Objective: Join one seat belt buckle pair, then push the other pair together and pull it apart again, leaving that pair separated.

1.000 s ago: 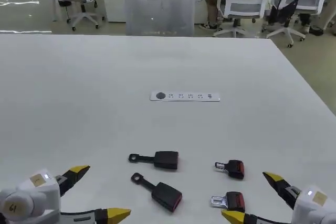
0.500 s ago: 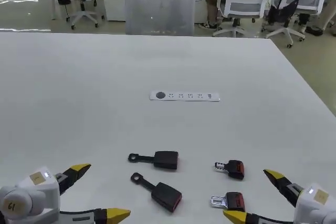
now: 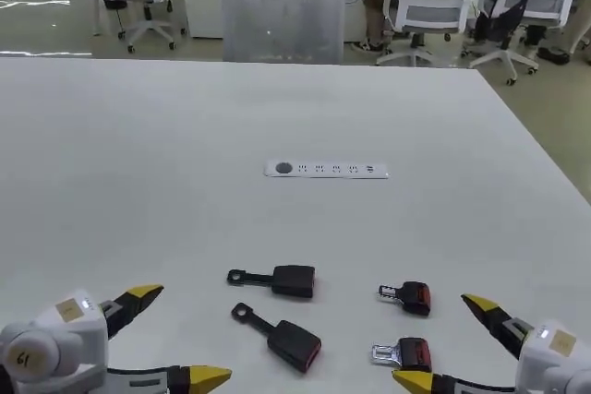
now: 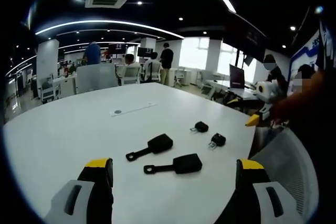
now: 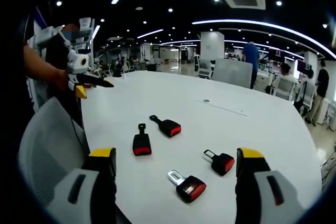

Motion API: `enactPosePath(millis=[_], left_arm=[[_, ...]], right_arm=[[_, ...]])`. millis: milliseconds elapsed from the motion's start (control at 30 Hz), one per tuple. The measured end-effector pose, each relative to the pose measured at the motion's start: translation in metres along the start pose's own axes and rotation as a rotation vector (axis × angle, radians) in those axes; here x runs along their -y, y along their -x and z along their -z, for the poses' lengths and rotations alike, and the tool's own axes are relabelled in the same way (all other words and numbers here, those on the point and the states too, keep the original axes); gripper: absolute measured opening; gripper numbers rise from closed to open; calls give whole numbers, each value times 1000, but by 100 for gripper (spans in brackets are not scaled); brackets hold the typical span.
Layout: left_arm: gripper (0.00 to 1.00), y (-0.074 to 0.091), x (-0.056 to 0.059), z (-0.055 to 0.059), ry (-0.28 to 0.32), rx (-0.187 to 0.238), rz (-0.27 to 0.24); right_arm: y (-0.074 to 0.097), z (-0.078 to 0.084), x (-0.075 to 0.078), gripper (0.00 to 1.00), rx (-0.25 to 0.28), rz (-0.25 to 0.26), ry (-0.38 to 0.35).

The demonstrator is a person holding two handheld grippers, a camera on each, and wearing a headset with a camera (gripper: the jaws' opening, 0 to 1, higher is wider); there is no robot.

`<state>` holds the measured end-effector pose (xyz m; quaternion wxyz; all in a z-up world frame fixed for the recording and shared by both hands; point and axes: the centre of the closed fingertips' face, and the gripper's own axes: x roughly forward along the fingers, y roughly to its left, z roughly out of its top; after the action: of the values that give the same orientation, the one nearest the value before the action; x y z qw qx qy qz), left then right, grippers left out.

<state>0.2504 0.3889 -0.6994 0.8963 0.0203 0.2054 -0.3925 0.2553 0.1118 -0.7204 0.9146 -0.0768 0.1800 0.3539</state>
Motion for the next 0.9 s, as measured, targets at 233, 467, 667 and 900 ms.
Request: enactPosePath(millis=[233, 467, 667, 900], left_arm=[[99, 1, 3, 0, -6, -2, -3], [99, 1, 6, -1, -15, -4, 3], [99, 0, 5, -4, -22, 2, 2], [99, -1, 8, -3, -32, -5, 9]], right_arm=[[2, 3, -2, 97, -11, -7, 5], [4, 3, -4, 97, -14, -13, 13], [4, 2, -3, 98, -14, -12, 16], [6, 5, -6, 98, -18, -15, 16]])
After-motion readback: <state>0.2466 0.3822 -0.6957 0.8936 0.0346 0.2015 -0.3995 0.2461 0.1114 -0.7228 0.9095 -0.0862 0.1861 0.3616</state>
